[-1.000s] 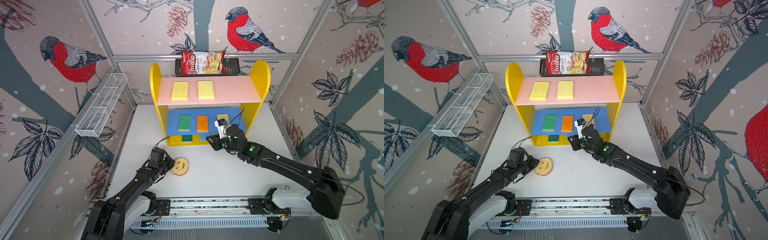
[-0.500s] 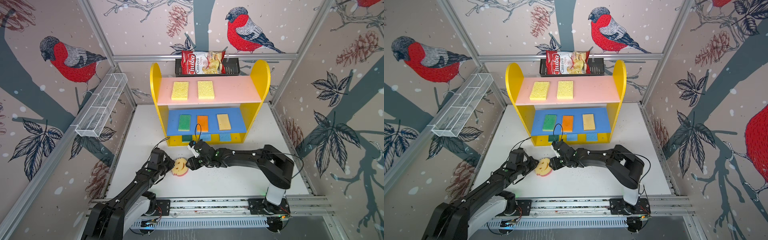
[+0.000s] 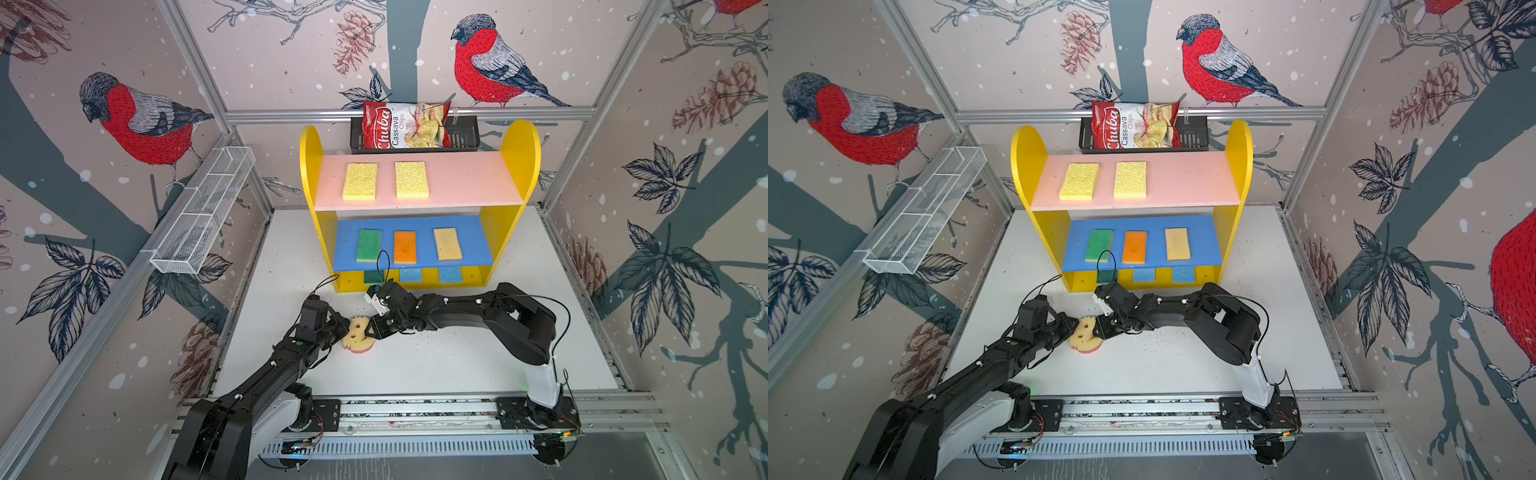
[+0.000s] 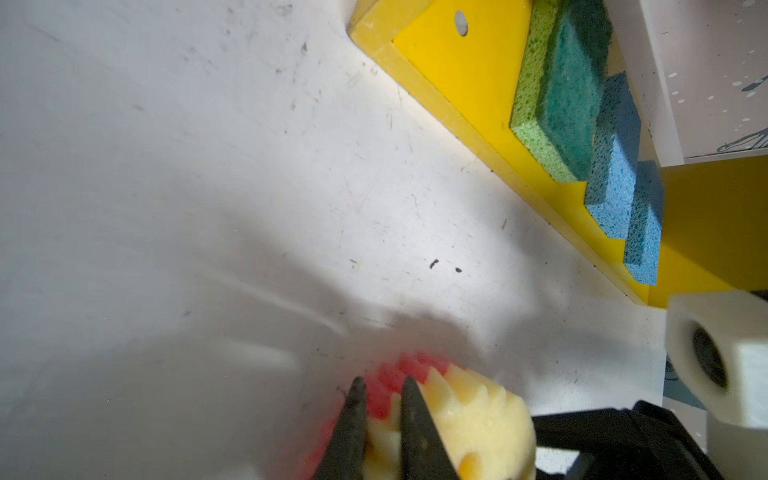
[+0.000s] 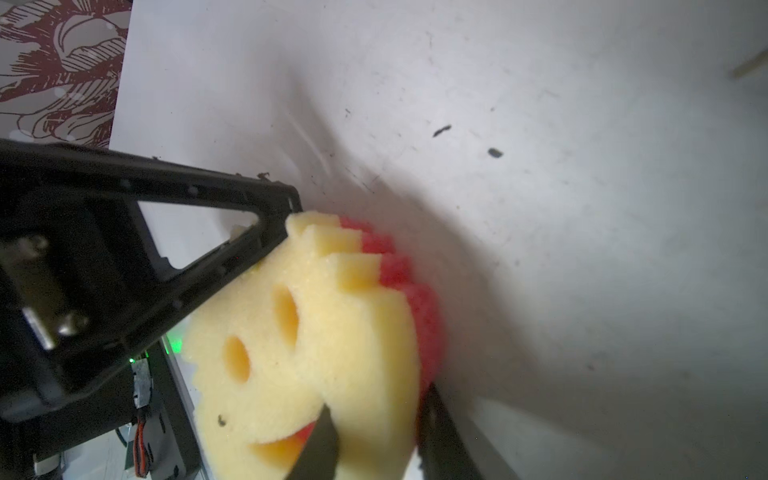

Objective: Place and organize the cleaning sponges onto the shelf
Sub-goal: 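Grasp the smiley sponge with right gripper and lift it from left gripper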

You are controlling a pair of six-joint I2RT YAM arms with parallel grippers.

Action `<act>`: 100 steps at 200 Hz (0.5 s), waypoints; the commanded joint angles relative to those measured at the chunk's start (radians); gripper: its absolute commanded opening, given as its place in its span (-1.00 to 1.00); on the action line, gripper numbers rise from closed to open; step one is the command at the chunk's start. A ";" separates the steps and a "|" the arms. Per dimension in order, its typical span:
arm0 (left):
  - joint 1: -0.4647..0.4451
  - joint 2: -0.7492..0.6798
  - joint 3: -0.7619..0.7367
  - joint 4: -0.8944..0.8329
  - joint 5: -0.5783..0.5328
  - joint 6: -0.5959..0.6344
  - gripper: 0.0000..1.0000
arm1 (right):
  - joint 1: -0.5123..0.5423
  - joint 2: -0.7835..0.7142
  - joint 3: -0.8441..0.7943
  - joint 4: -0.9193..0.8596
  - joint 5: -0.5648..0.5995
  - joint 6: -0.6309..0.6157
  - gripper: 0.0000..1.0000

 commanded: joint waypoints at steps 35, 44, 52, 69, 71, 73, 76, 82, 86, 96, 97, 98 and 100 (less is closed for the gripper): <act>-0.001 -0.077 -0.006 -0.051 0.061 0.018 0.17 | 0.001 0.001 0.019 -0.015 -0.021 -0.001 -1.00; 0.000 -0.106 -0.002 -0.065 0.055 0.017 0.26 | 0.000 -0.006 0.017 -0.019 -0.016 -0.005 -1.00; -0.001 -0.132 0.002 -0.080 0.049 0.017 0.33 | -0.001 -0.014 0.014 -0.020 -0.011 -0.009 -1.00; -0.002 -0.194 0.010 -0.113 0.036 0.016 0.51 | -0.004 -0.041 0.007 -0.032 0.011 -0.026 -1.00; -0.002 -0.201 0.011 -0.116 0.035 0.014 0.53 | -0.005 -0.044 0.005 -0.034 0.014 -0.028 -1.00; 0.000 -0.208 0.011 -0.119 0.034 0.014 0.54 | -0.004 -0.048 0.004 -0.036 0.019 -0.031 -1.00; 0.000 -0.220 0.012 -0.122 0.034 0.013 0.57 | -0.005 -0.054 0.003 -0.038 0.023 -0.033 -1.00; -0.002 -0.241 0.011 -0.125 0.037 0.011 0.61 | -0.008 -0.068 -0.001 -0.043 0.033 -0.040 -1.00; 0.000 -0.255 0.011 -0.128 0.039 0.010 0.63 | -0.010 -0.077 -0.004 -0.045 0.038 -0.043 -1.00; -0.001 -0.289 0.012 -0.139 0.039 0.005 0.67 | -0.015 -0.101 -0.013 -0.046 0.048 -0.051 -1.00; -0.001 -0.292 0.012 -0.140 0.039 0.005 0.68 | -0.015 -0.105 -0.013 -0.045 0.049 -0.052 -1.00; 0.000 -0.295 0.011 -0.141 0.038 0.005 0.68 | -0.016 -0.107 -0.015 -0.045 0.049 -0.053 -1.00; -0.001 -0.301 0.011 -0.144 0.039 0.005 0.69 | -0.017 -0.113 -0.017 -0.045 0.052 -0.055 -1.00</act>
